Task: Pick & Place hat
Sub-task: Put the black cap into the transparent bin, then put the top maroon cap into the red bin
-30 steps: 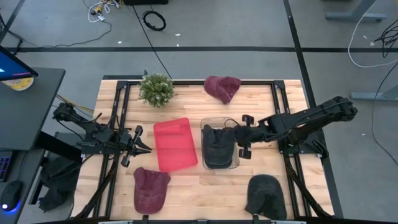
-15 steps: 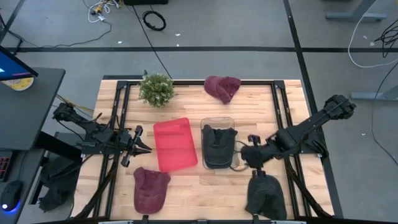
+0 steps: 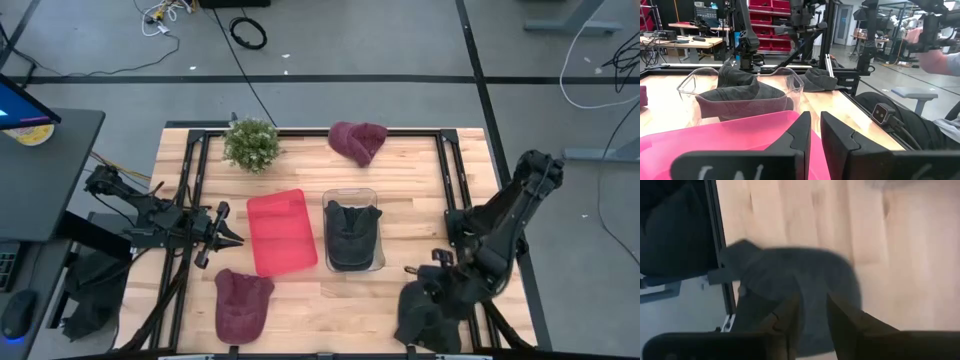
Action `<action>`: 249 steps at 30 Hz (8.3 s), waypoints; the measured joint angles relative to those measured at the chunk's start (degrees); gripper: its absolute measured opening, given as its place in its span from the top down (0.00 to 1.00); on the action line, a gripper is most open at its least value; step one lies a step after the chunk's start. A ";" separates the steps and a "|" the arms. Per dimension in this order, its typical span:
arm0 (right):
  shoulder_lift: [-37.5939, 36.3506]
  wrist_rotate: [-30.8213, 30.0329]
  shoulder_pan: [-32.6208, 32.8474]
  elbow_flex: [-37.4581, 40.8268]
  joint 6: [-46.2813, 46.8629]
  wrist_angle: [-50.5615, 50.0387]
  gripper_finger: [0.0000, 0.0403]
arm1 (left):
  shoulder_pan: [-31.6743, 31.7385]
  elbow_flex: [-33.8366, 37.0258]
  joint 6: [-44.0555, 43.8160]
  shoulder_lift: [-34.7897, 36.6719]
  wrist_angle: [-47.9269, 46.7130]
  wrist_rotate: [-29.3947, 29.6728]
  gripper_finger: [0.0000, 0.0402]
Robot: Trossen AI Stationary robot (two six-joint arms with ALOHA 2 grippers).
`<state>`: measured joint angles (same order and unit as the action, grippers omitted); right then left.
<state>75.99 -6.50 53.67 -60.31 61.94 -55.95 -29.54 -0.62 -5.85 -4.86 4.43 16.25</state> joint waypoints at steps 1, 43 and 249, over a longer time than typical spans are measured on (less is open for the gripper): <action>0.75 0.35 1.10 0.00 1.71 0.04 0.75 | 0.00 0.00 0.00 0.00 0.00 0.00 0.89; 20.99 3.13 6.94 -0.02 4.15 2.77 0.81 | -0.01 0.00 0.00 0.00 0.00 0.00 0.89; 14.14 -15.57 -45.21 -9.86 -90.12 24.34 0.59 | 0.00 0.00 -0.02 -0.02 0.00 0.00 0.89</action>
<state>90.13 -22.06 8.46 -70.17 -28.18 -31.62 -29.54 -0.62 -5.87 -4.89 4.43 16.25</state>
